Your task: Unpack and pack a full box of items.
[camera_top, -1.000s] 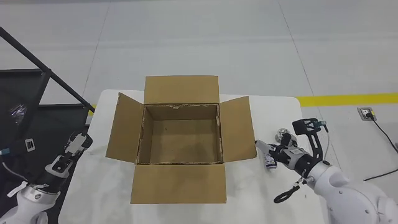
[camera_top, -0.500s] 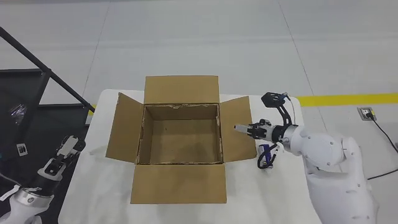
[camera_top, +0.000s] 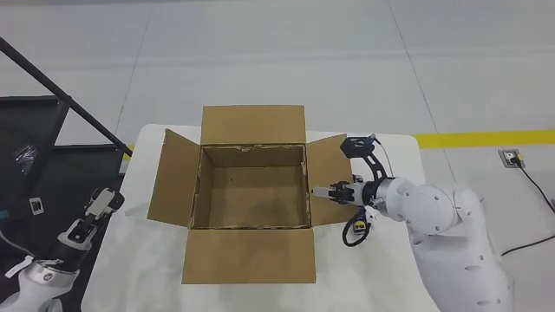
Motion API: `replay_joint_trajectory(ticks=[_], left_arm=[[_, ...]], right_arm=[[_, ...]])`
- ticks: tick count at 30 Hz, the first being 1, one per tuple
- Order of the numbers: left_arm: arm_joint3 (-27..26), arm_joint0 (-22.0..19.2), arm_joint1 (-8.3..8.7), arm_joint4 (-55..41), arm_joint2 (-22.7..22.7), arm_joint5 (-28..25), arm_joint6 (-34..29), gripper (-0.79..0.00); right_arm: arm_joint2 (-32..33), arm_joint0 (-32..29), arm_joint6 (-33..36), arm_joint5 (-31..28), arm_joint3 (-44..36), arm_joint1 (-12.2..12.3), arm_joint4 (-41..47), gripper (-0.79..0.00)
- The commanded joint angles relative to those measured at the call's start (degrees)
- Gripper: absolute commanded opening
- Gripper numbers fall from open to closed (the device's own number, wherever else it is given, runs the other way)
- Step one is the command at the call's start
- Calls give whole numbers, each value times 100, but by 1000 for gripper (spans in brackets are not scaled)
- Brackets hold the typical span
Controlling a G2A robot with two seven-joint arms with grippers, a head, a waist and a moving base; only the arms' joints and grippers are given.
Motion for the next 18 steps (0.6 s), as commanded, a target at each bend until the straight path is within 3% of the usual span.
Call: replay_joint_trajectory(ticks=[1,18], left_arm=[[9,-22,3,-4,13,12,-7,0],[57,-206,34,61,122,89,-62,0]], right_arm=[[-73,7,-28,36,-7,5,-21,0],[-445,-21,-103,53,-13,77,80,0]])
